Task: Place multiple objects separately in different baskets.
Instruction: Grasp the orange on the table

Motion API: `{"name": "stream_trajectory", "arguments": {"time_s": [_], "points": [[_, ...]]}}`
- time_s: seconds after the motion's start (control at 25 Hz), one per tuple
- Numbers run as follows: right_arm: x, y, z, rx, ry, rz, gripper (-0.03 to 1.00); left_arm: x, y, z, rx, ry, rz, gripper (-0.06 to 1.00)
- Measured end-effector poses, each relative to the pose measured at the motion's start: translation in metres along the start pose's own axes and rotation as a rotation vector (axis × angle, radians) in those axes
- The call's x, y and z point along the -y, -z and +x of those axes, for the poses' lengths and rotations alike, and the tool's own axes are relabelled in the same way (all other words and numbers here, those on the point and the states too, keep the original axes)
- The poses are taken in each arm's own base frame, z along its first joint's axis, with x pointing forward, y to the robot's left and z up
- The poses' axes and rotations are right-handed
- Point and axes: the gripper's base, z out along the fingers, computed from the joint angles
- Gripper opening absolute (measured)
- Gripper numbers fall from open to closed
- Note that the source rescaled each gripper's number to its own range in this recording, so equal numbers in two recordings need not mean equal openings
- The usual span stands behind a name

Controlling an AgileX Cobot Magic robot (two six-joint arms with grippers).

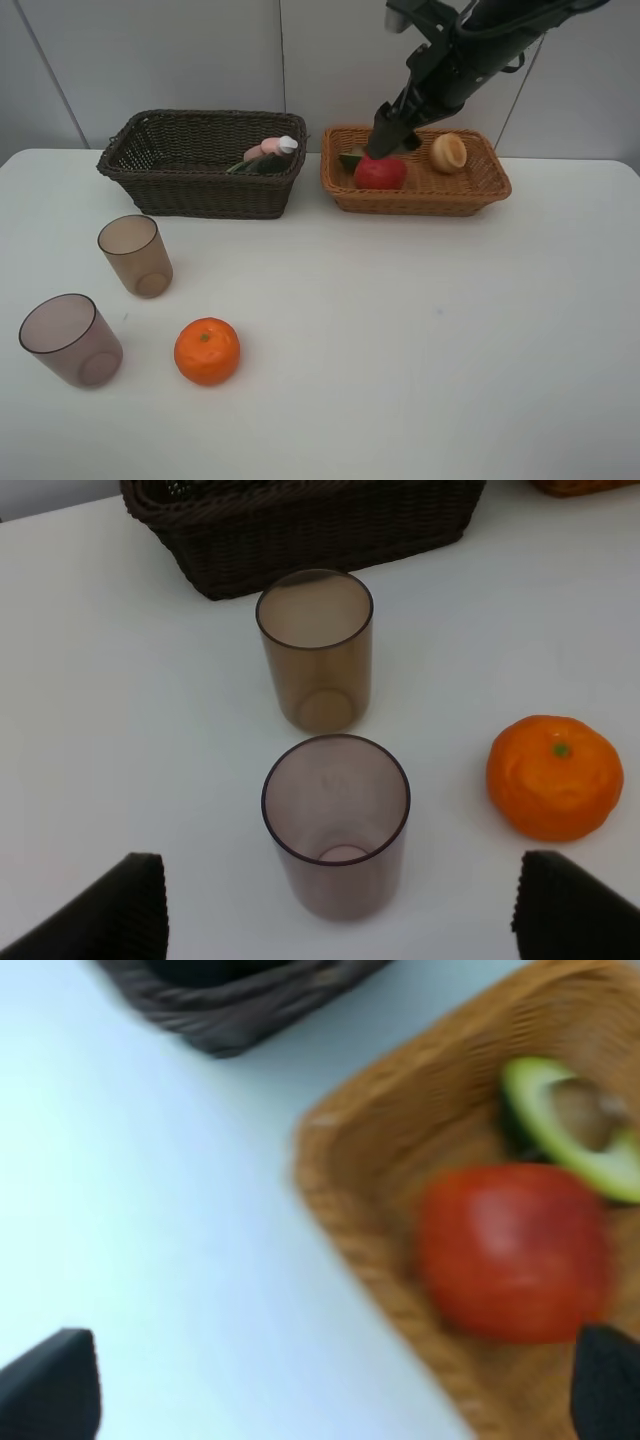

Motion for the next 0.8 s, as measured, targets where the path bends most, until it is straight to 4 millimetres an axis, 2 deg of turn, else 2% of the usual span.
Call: {"name": "stream_trajectory", "arguments": {"time_s": [0.48,0.8], "points": [[-0.103,-0.005,-0.041,-0.052,0.162,-0.190,0.99,0.000,0.000,0.000,0.000,0.000,0.000,0.94],[-0.159,-0.007,-0.058,-0.027,0.291,-0.254,0.99,0.000,0.000,0.000,0.000,0.000,0.000,0.94]]}}
